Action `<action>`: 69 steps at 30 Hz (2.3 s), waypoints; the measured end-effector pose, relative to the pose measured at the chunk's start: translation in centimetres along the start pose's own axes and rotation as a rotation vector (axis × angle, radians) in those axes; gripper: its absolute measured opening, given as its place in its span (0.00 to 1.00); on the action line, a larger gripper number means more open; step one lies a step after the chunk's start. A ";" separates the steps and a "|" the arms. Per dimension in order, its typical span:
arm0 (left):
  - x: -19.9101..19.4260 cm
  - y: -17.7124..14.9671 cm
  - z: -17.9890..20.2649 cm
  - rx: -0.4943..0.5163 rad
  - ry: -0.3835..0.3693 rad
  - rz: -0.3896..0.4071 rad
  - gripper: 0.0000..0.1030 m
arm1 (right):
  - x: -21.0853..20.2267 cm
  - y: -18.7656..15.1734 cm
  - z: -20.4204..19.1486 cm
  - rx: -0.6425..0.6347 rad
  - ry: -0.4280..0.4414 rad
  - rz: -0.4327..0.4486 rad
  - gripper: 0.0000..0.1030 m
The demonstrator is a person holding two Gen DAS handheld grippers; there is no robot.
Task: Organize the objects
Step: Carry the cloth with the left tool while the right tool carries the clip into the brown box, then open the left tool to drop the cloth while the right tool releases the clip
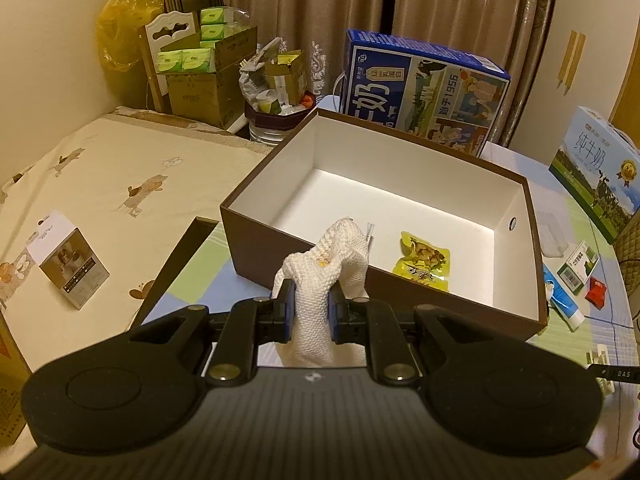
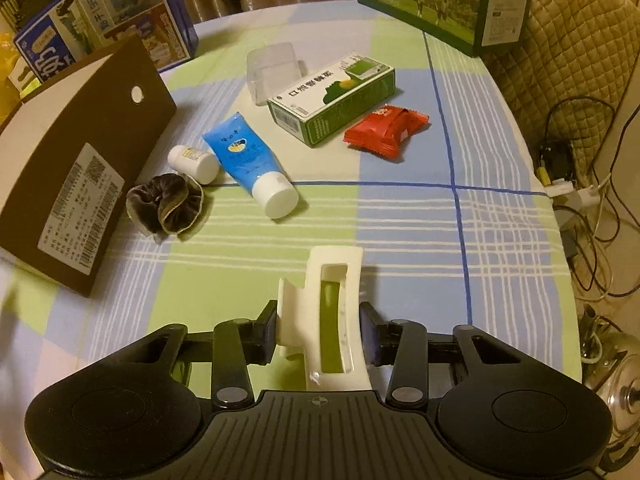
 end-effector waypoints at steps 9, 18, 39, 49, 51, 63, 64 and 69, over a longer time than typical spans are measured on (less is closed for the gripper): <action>0.5 1.7 -0.3 0.032 -0.051 0.028 0.13 | -4.4 1.3 -2.1 0.077 0.071 0.090 0.37; 2.0 4.6 -0.1 0.079 -0.115 0.057 0.13 | -8.8 5.3 -9.5 0.037 0.221 0.214 0.37; 13.7 10.1 -0.4 0.193 -0.103 -0.044 0.13 | 0.5 11.4 -25.6 -0.168 0.329 0.150 0.37; 19.1 9.4 1.6 0.274 -0.109 -0.127 0.14 | 4.4 11.9 -26.0 -0.219 0.232 0.084 0.37; 19.8 9.4 1.9 0.291 -0.109 -0.134 0.16 | 4.9 12.1 -26.0 -0.225 0.218 0.078 0.37; 20.7 10.0 2.1 0.331 -0.103 -0.119 0.35 | 8.1 13.3 -26.6 -0.342 0.095 0.026 0.37; 20.8 10.0 2.1 0.330 -0.106 -0.123 0.35 | 8.4 13.4 -26.7 -0.357 0.083 0.021 0.37; 20.9 9.9 2.1 0.339 -0.110 -0.128 0.43 | 10.1 13.8 -26.6 -0.405 0.029 -0.008 0.37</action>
Point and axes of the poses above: each gripper's, at about its wrist camera, not at the fingertips, and x roughly the way its jaws point, z to its right, y to its top, the point moved 7 cm from there along x, roughly the way its jaws point, and after that the axes turned 5 degrees about y, right-handed, at the moved point
